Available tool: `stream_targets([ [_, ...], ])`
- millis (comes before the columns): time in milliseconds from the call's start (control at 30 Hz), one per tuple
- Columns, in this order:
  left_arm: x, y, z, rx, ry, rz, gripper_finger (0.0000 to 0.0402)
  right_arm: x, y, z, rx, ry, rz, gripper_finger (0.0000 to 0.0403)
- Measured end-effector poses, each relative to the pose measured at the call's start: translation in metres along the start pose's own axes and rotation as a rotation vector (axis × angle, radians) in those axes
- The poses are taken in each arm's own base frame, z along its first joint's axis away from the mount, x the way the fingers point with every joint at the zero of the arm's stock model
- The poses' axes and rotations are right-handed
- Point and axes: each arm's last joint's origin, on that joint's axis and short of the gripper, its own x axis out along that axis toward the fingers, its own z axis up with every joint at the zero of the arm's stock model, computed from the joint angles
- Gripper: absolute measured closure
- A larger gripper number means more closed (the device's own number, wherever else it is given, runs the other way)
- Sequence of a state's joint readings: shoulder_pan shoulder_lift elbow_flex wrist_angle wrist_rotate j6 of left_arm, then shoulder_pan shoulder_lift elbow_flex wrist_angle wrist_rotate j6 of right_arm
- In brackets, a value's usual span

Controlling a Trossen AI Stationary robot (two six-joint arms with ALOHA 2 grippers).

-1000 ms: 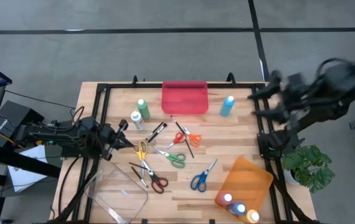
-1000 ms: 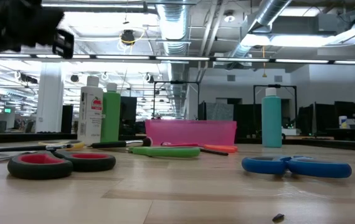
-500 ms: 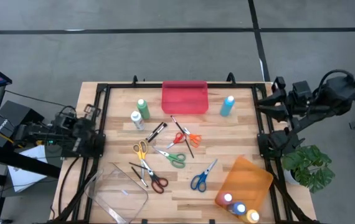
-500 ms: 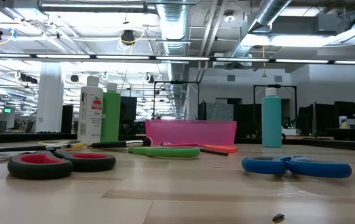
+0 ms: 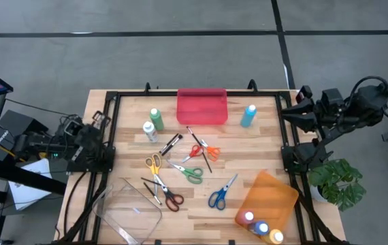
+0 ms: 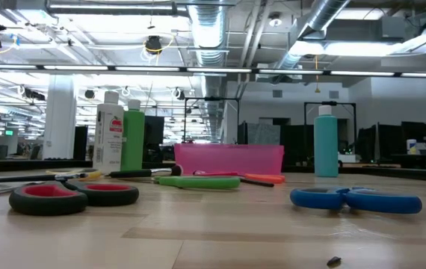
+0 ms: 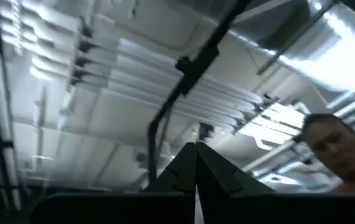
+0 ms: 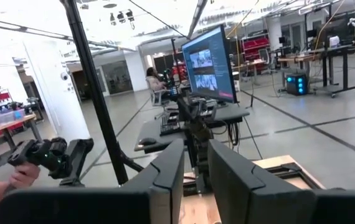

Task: Pick & Place Paint Supplies
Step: Put the white paint bottle into the orange bin

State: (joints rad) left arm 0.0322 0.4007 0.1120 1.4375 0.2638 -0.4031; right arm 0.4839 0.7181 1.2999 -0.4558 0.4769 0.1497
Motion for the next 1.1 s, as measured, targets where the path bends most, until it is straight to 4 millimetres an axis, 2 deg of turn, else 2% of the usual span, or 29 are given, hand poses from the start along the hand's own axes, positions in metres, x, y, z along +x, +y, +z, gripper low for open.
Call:
stream_targets([
  [67,0.010,0.008,0.001,-0.004,-0.024,0.167,0.0401,0.000,0.000,0.000,-0.001,0.002,0.000,0.0333],
  [100,0.018,0.014,-0.002,-0.006,0.035,0.271,0.0401,0.000,0.000,0.000,-0.002,0.003,-0.001,0.0333],
  [167,0.032,0.029,-0.018,0.009,0.333,0.477,0.0402,0.000,0.000,0.000,-0.002,0.004,-0.001,0.0333],
  [267,0.040,0.047,-0.038,0.001,0.909,0.832,0.0402,0.002,0.001,-0.001,-0.005,0.011,-0.002,0.0333],
  [300,0.042,0.050,-0.041,-0.008,1.047,0.919,0.0402,0.002,0.001,-0.002,-0.007,0.014,-0.002,0.0333],
  [367,0.047,0.053,-0.044,-0.027,1.271,1.017,0.0402,0.003,0.001,-0.004,-0.018,0.036,-0.005,0.0333],
  [433,0.061,0.054,-0.042,-0.038,1.414,1.033,0.0402,0.003,0.001,-0.006,-0.028,0.055,-0.008,0.0333],
  [500,0.065,0.051,-0.040,-0.033,1.561,1.042,0.0401,0.002,0.000,-0.008,-0.041,0.079,-0.012,0.0333],
  [633,0.068,0.046,-0.037,-0.025,1.603,1.020,0.0390,0.000,-0.002,-0.011,-0.056,0.109,-0.015,0.0333],
  [733,0.051,0.040,-0.033,0.010,1.593,1.096,0.0357,-0.005,-0.004,-0.012,-0.053,0.119,-0.014,0.0333],
  [867,0.014,0.030,-0.032,-0.043,1.520,1.204,0.0284,-0.006,-0.005,-0.014,-0.057,0.140,-0.015,0.0333],
  [933,-0.005,0.026,-0.037,-0.080,1.502,1.205,0.0240,-0.007,-0.006,-0.014,-0.058,0.143,-0.015,0.0333],
  [1100,-0.043,0.022,-0.070,-0.089,1.459,1.069,0.0124,-0.009,-0.007,-0.014,-0.056,0.144,-0.015,0.0333],
])
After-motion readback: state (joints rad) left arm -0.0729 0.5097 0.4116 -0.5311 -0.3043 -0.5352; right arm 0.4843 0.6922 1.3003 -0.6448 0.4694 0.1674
